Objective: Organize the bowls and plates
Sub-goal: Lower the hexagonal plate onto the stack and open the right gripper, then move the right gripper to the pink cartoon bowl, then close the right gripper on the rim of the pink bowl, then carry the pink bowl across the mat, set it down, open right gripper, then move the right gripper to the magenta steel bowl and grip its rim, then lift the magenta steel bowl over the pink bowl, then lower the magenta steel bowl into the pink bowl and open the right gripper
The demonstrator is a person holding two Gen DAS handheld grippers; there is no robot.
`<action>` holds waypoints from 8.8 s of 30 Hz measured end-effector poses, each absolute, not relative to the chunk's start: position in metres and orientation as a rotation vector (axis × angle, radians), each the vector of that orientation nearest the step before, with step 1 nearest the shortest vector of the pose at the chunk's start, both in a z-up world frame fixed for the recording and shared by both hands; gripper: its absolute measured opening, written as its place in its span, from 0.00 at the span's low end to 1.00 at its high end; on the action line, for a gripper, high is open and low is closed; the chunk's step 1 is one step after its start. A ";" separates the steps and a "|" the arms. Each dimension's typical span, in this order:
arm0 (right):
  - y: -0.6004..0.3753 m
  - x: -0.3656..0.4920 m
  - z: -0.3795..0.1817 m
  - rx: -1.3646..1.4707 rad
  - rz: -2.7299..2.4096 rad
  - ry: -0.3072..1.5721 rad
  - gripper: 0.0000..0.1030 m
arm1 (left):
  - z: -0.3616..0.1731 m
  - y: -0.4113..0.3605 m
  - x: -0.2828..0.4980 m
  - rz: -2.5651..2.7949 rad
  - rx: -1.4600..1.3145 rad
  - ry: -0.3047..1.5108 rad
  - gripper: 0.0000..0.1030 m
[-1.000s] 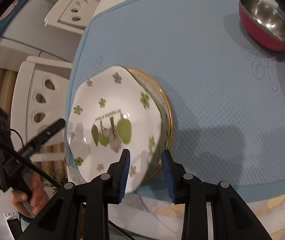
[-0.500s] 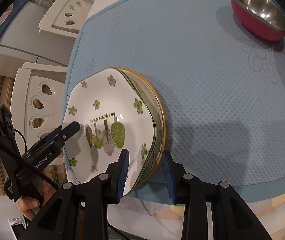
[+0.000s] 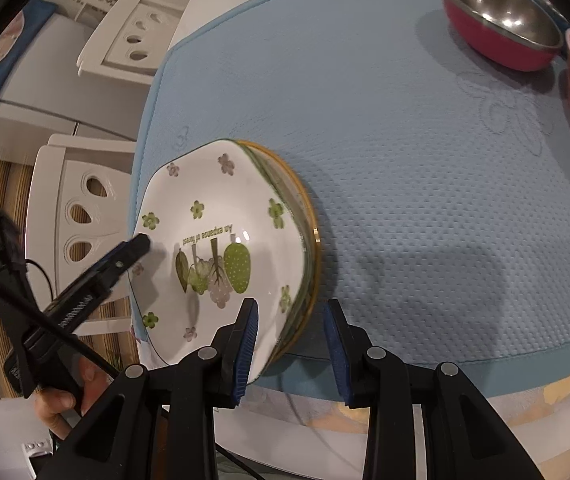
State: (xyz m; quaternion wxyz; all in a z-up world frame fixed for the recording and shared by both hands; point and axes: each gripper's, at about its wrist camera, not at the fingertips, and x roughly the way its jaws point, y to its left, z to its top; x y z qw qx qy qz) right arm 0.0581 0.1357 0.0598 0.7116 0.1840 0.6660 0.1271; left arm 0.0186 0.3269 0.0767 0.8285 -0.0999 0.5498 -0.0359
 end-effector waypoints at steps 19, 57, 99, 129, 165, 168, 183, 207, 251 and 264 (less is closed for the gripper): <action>-0.014 0.050 0.105 0.624 0.156 1.295 0.40 | 0.145 0.145 0.061 -0.377 -0.125 1.064 0.60; -0.194 0.128 0.027 0.315 0.109 1.183 0.12 | 0.053 -0.053 0.103 -0.365 -0.287 1.084 0.23; -0.097 0.049 0.042 0.281 0.265 1.358 0.14 | 0.070 0.021 -0.008 -0.199 -0.364 1.125 0.23; -0.150 0.059 0.040 0.421 0.193 1.383 0.15 | 0.060 0.007 -0.015 -0.322 -0.338 1.176 0.24; -0.134 0.124 0.117 0.542 0.348 1.154 0.56 | 0.118 0.042 0.125 -0.269 -0.367 1.040 0.65; -0.130 0.142 0.097 0.528 0.321 1.230 0.56 | 0.102 0.039 0.150 -0.255 -0.367 1.073 0.65; -0.122 0.205 0.031 0.611 0.284 1.381 0.29 | 0.046 0.035 0.204 -0.262 -0.404 1.174 0.33; -0.113 0.147 0.113 0.492 0.257 1.280 0.26 | 0.129 0.028 0.126 -0.305 -0.335 0.989 0.31; -0.134 -0.014 0.090 0.398 0.241 1.412 0.27 | 0.109 -0.025 -0.040 -0.339 -0.219 1.054 0.32; -0.128 -0.003 0.076 0.414 0.228 1.467 0.28 | 0.089 -0.019 -0.028 -0.333 -0.259 1.114 0.32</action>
